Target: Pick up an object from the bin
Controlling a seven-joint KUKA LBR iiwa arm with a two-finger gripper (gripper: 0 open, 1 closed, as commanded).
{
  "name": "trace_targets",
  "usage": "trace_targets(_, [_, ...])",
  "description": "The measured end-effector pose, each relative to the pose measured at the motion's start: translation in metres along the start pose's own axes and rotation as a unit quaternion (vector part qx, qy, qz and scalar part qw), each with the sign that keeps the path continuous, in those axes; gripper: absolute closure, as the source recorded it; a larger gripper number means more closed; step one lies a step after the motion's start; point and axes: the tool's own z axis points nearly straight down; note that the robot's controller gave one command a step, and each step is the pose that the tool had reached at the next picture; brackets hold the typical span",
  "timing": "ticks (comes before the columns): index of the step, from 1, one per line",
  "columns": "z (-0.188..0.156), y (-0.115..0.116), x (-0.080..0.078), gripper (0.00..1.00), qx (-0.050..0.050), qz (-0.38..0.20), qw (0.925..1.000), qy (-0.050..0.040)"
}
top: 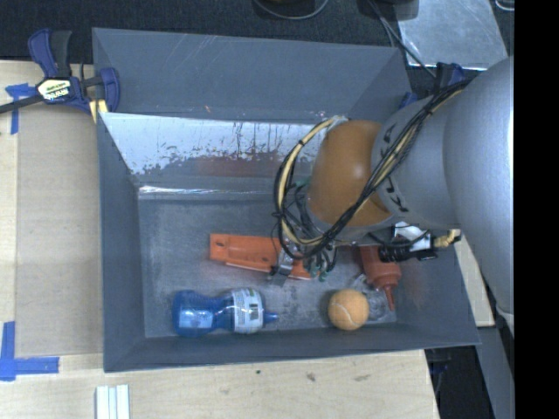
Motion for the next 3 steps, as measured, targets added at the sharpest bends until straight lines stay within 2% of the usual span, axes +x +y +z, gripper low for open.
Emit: trace_targets(3, [-0.045,0.0,-0.001,1.0,-0.001,0.0,1.0,-0.0024])
